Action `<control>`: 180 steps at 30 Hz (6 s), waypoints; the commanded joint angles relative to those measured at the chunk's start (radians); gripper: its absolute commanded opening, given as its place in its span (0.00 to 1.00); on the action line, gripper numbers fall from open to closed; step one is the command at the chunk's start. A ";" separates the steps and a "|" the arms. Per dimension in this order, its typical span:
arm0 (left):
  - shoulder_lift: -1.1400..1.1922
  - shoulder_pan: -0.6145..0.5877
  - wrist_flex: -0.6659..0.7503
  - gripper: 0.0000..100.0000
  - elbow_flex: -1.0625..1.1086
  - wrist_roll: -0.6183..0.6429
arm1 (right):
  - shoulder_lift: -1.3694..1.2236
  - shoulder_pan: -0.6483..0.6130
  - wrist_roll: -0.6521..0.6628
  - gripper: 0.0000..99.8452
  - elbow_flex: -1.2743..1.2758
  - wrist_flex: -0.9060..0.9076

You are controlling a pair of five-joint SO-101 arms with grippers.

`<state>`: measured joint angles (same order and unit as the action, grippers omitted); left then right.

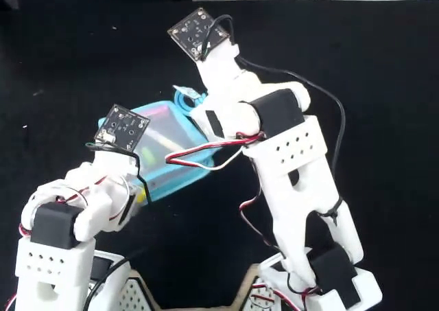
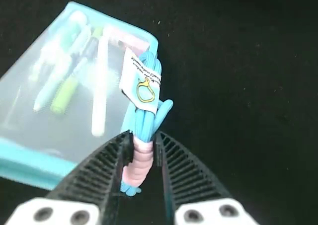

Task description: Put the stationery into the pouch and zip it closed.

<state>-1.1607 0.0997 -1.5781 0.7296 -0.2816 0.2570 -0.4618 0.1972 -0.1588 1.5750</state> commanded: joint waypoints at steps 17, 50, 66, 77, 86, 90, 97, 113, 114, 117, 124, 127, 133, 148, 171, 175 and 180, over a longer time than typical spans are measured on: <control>0.069 -0.021 -0.127 0.03 -0.409 -0.112 | 0.289 -0.012 0.021 0.01 0.093 0.147; 0.609 -0.022 -0.180 0.03 -0.806 -0.169 | 0.900 0.084 0.198 0.17 0.722 0.052; 0.608 -0.022 -0.181 0.03 -0.805 -0.169 | 1.438 -0.028 0.015 0.26 1.546 -0.629; 0.608 -0.022 -0.181 0.03 -0.805 -0.169 | 1.520 -0.098 -0.141 0.25 1.609 -0.755; 0.598 -0.019 -0.181 0.03 -0.768 -0.169 | 1.518 -0.048 -0.141 0.25 1.742 -0.948; 0.598 -0.021 -0.181 0.03 -0.728 -0.169 | 1.518 -0.032 -0.144 0.25 1.709 -0.950; 0.598 -0.015 -0.180 0.03 -0.728 -0.169 | 1.518 -0.034 -0.069 0.02 1.696 -0.936; 0.597 -0.021 -0.180 0.03 -0.777 -0.169 | 1.517 0.048 0.009 0.01 1.438 -0.821; 0.597 -0.022 -0.180 0.03 -0.796 -0.169 | 1.515 0.052 0.028 0.01 1.426 -0.819; 0.597 -0.022 -0.180 0.03 -0.848 -0.167 | 1.514 0.054 0.081 0.01 1.368 -0.761; 0.597 -0.022 -0.180 0.09 -0.883 -0.057 | 1.262 0.051 0.097 0.01 1.129 -0.611; 0.597 -0.022 -0.178 0.18 -0.905 -0.009 | 1.084 0.055 0.097 0.01 0.998 -0.575; 0.597 -0.090 -0.178 0.19 -1.038 0.029 | 0.886 0.055 0.097 0.01 0.779 -0.505; 0.436 -0.209 -0.183 0.19 -1.021 0.025 | 0.509 0.055 0.097 0.01 0.446 -0.489; 0.135 -0.107 0.433 0.19 -0.194 0.032 | 0.547 0.049 0.104 0.01 0.328 -0.222; 0.127 -0.102 0.583 0.19 -0.139 0.160 | 0.622 -0.014 0.104 0.01 0.328 -0.144; 0.137 -0.101 0.681 0.19 -0.104 0.226 | 0.667 -0.101 0.104 0.01 0.328 -0.118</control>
<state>-1.0180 0.0000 -0.9720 0.6176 -0.1020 0.8738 -0.5002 0.2938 0.2263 1.4523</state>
